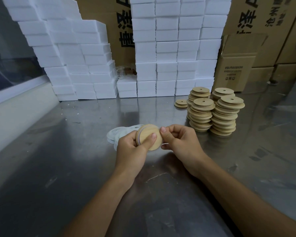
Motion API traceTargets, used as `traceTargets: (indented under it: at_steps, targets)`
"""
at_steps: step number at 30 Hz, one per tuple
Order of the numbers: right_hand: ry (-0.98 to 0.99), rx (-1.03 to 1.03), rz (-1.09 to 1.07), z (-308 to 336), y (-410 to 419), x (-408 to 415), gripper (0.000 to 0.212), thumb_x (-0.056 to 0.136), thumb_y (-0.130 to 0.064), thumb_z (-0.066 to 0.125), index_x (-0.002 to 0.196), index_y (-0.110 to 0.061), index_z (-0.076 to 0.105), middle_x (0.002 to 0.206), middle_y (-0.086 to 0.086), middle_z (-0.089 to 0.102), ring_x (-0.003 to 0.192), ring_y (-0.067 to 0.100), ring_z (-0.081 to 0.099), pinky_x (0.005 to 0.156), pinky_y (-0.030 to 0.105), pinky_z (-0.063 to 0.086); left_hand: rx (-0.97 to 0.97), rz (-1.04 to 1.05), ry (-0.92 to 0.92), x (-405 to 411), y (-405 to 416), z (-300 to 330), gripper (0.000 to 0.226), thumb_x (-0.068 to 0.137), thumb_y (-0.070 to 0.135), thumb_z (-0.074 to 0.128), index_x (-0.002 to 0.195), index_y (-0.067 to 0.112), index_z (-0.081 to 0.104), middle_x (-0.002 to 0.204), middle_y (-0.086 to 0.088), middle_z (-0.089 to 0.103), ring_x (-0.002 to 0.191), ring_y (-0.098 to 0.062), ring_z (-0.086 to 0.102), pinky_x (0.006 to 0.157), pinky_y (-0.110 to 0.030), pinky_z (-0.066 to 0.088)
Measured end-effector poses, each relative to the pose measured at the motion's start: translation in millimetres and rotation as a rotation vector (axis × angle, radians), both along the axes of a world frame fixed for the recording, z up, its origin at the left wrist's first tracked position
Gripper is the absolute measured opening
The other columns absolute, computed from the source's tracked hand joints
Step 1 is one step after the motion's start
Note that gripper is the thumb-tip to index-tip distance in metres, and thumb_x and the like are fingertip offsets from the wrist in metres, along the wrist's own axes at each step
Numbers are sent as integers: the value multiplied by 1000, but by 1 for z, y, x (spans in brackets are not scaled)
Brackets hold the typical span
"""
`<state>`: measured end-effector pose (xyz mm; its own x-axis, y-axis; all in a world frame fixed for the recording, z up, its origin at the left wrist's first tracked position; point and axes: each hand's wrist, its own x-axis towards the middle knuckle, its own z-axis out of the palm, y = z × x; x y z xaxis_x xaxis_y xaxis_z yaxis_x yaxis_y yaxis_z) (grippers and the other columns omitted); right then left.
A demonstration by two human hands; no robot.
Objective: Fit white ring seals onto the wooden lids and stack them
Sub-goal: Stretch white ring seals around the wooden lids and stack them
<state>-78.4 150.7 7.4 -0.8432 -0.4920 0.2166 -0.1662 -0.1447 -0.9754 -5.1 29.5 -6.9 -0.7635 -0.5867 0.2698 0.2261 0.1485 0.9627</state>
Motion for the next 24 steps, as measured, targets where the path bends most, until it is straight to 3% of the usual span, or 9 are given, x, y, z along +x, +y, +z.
traceTargets:
  at_steps: [4, 7, 10, 12, 14, 18, 22, 24]
  targets:
    - [262, 110, -138, 3, 2, 0, 16, 96, -7, 58, 84, 2, 64, 71, 6, 64, 67, 13, 58, 64, 33, 51, -127, -67, -10, 3, 4, 2, 9, 84, 19, 75, 93, 18, 72, 52, 17, 59, 42, 2, 51, 43, -6, 35]
    - [447, 155, -217, 5, 3, 3, 15, 95, -9, 59, 81, -7, 62, 69, -1, 62, 64, 7, 53, 59, 26, 45, -157, -78, -35, 3, 4, 1, 12, 84, 18, 75, 95, 20, 71, 53, 18, 58, 43, 1, 51, 43, -7, 35]
    - [332, 95, -152, 5, 1, 4, 20, 97, -16, 59, 87, 1, 64, 74, 9, 67, 66, 10, 59, 59, 27, 49, -37, -55, 7, 2, 3, 3, 11, 85, 16, 74, 94, 18, 72, 62, 16, 64, 54, 0, 59, 52, -10, 42]
    - [226, 98, -72, 5, 0, 4, 26, 98, -19, 58, 91, 5, 64, 73, 9, 67, 62, 7, 62, 57, 20, 48, 29, 7, 41, 2, 1, 3, 7, 84, 14, 75, 89, 19, 73, 75, 7, 73, 74, -7, 67, 66, -18, 49]
    - [199, 130, -51, 3, -1, 3, 26, 99, -18, 56, 91, 6, 63, 69, 6, 66, 60, 7, 61, 58, 21, 47, 25, 20, 44, 2, 1, 5, 6, 83, 15, 75, 87, 20, 74, 80, 4, 75, 79, -9, 68, 69, -17, 50]
    - [419, 219, -180, 2, 2, 1, 22, 99, -13, 52, 83, -1, 59, 66, 2, 59, 64, 19, 54, 64, 36, 45, -36, -56, 14, 4, 6, 6, 11, 83, 17, 76, 94, 16, 74, 70, 10, 71, 58, 1, 61, 52, -8, 42]
    - [604, 258, -217, 6, 7, 2, 16, 98, -17, 55, 83, -12, 58, 68, -11, 58, 64, 6, 53, 59, 26, 42, -139, -76, -50, 6, 5, 5, 17, 82, 20, 78, 98, 23, 73, 88, 5, 75, 84, -8, 70, 71, -19, 54]
    - [586, 224, -184, 6, 7, 2, 17, 98, -20, 58, 84, -12, 60, 69, -10, 59, 65, 5, 55, 59, 21, 42, -81, -79, -16, 6, 4, 5, 14, 82, 19, 77, 95, 24, 73, 90, 3, 75, 86, -10, 70, 70, -19, 53]
